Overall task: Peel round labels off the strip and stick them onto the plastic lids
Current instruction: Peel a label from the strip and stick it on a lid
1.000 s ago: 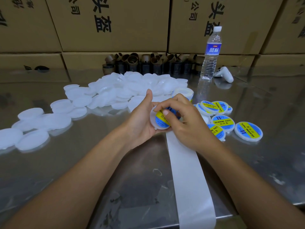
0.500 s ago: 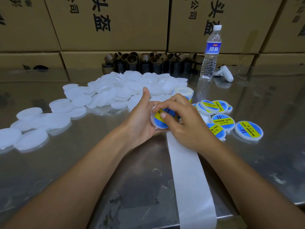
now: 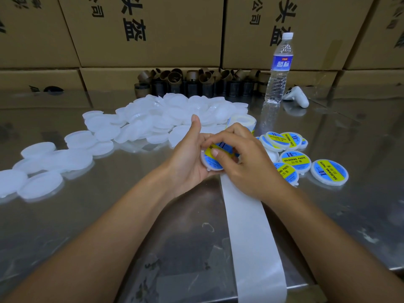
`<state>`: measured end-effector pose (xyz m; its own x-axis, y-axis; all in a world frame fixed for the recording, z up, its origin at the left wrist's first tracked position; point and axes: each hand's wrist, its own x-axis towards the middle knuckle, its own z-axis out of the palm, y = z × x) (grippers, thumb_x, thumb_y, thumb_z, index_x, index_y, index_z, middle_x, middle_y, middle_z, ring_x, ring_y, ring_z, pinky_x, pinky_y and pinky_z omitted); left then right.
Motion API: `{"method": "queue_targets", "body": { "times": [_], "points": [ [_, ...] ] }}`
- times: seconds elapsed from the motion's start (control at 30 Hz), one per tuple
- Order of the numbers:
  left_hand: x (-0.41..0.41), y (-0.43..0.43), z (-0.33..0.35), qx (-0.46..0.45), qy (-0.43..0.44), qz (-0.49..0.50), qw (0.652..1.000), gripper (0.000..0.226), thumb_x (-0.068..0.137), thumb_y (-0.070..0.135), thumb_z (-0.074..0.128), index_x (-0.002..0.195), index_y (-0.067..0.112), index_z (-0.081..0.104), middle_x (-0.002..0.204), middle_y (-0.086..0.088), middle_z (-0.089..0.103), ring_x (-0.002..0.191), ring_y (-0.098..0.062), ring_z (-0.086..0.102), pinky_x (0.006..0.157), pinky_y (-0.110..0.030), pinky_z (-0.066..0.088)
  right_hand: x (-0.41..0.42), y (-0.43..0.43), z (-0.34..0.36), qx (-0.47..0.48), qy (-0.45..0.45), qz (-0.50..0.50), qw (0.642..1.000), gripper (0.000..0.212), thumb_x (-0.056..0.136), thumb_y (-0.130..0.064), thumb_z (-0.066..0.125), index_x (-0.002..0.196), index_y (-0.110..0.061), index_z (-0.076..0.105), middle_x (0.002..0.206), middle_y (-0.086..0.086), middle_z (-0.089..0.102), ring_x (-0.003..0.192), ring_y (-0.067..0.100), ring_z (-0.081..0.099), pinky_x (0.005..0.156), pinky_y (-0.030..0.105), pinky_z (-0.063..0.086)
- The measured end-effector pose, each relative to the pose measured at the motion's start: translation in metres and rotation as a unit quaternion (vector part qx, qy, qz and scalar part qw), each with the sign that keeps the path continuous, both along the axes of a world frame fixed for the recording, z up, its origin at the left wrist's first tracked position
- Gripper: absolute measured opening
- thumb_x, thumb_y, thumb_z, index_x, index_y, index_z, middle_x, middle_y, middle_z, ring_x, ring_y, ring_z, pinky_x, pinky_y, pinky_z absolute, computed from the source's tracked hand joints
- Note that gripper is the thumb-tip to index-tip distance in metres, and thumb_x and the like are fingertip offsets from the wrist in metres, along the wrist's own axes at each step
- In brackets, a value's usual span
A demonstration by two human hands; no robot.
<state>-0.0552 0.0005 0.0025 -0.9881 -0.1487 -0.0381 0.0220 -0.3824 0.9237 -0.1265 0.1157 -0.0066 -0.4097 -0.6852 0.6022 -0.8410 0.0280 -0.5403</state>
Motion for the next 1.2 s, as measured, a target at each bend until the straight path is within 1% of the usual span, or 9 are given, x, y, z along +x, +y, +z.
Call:
{"method": "queue_targets", "body": {
  "times": [0.3,0.47,0.57,0.7,0.8,0.9,0.97,1.13,1.2],
  "points": [
    [-0.0003,-0.0004,-0.0011,0.007,0.005,-0.013,1.000,0.089,0.095,0.062,0.008,0.125,-0.010,0.052,0.129,-0.027,0.056,0.111,-0.030,0.062,0.097,-0.037,0.050,-0.0009,-0.0013,0.0013,-0.015,0.002,-0.012,1.000,0.030,0.087,-0.008,0.064,0.112,-0.024,0.070,0.082,-0.010,0.042,0.077,-0.002,0.043,0.068,0.008,0.030],
    [-0.0003,0.0006,-0.0008,0.029,0.008,-0.021,0.999,0.081,0.095,0.063,0.011,0.130,0.003,0.052,0.131,-0.022,0.057,0.118,-0.028,0.059,0.098,-0.036,0.050,-0.0020,-0.0024,-0.0019,-0.016,0.003,-0.010,1.000,0.041,0.089,-0.007,0.061,0.127,-0.023,0.060,0.086,-0.011,0.041,0.079,0.000,0.042,0.067,0.009,0.030],
    [-0.0012,0.0011,-0.0007,0.026,0.005,0.000,1.000,0.080,0.095,0.062,0.015,0.136,0.001,0.046,0.132,-0.023,0.056,0.121,-0.032,0.056,0.100,-0.040,0.049,-0.0036,-0.0024,-0.0037,-0.014,0.008,-0.016,1.000,0.055,0.088,-0.010,0.061,0.138,-0.028,0.046,0.088,-0.016,0.039,0.081,-0.003,0.043,0.070,0.010,0.031],
    [-0.0010,0.0010,-0.0009,0.022,0.001,0.019,1.000,0.078,0.096,0.060,0.019,0.128,-0.006,0.045,0.122,-0.025,0.060,0.103,-0.030,0.064,0.087,-0.038,0.055,-0.0054,-0.0006,-0.0030,-0.036,-0.011,-0.034,0.999,0.066,0.084,-0.015,0.067,0.141,-0.033,0.039,0.102,-0.012,0.041,0.077,0.001,0.045,0.068,0.009,0.038],
    [0.0000,0.0011,-0.0012,-0.011,0.009,0.027,1.000,0.059,0.099,0.050,0.028,0.109,-0.001,0.054,0.117,-0.026,0.062,0.105,-0.030,0.064,0.090,-0.038,0.054,-0.0041,-0.0001,-0.0018,-0.069,-0.006,-0.063,0.996,0.057,0.082,-0.016,0.069,0.134,-0.025,0.048,0.107,-0.006,0.044,0.078,-0.006,0.047,0.069,0.002,0.036],
    [0.0001,0.0006,-0.0042,-0.045,0.039,0.054,0.997,0.033,0.099,0.031,0.041,0.093,0.005,0.061,0.099,-0.015,0.072,0.090,-0.021,0.070,0.074,-0.030,0.059,-0.0035,-0.0002,-0.0008,-0.096,0.001,-0.086,0.992,0.037,0.088,-0.011,0.063,0.124,-0.017,0.057,0.103,-0.001,0.049,0.082,-0.007,0.047,0.070,0.001,0.034],
    [0.0006,0.0002,-0.0057,-0.057,0.055,0.067,0.995,0.028,0.099,0.023,0.043,0.090,0.008,0.064,0.090,-0.008,0.073,0.083,-0.018,0.070,0.070,-0.028,0.058,-0.0042,-0.0005,-0.0001,-0.092,-0.014,-0.096,0.991,0.031,0.089,-0.013,0.062,0.120,-0.018,0.059,0.100,-0.002,0.050,0.083,-0.001,0.049,0.071,0.003,0.035],
    [-0.0004,0.0022,-0.0056,-0.096,0.061,0.116,0.987,0.024,0.100,0.020,0.043,0.092,0.010,0.063,0.093,-0.007,0.070,0.090,-0.025,0.064,0.090,-0.040,0.052,-0.0054,-0.0012,-0.0009,-0.078,-0.062,-0.116,0.988,0.029,0.089,-0.026,0.062,0.117,-0.022,0.056,0.099,-0.007,0.050,0.084,0.002,0.049,0.070,0.005,0.035],
    [-0.0002,0.0034,-0.0045,-0.106,0.070,0.139,0.982,0.024,0.100,0.020,0.043,0.091,0.012,0.063,0.091,-0.006,0.066,0.091,-0.027,0.059,0.090,-0.045,0.043,-0.0058,-0.0017,0.0006,-0.092,-0.115,-0.111,0.983,0.021,0.089,-0.028,0.063,0.107,-0.022,0.057,0.095,-0.006,0.054,0.076,0.001,0.050,0.064,0.007,0.037]
  ]
}}
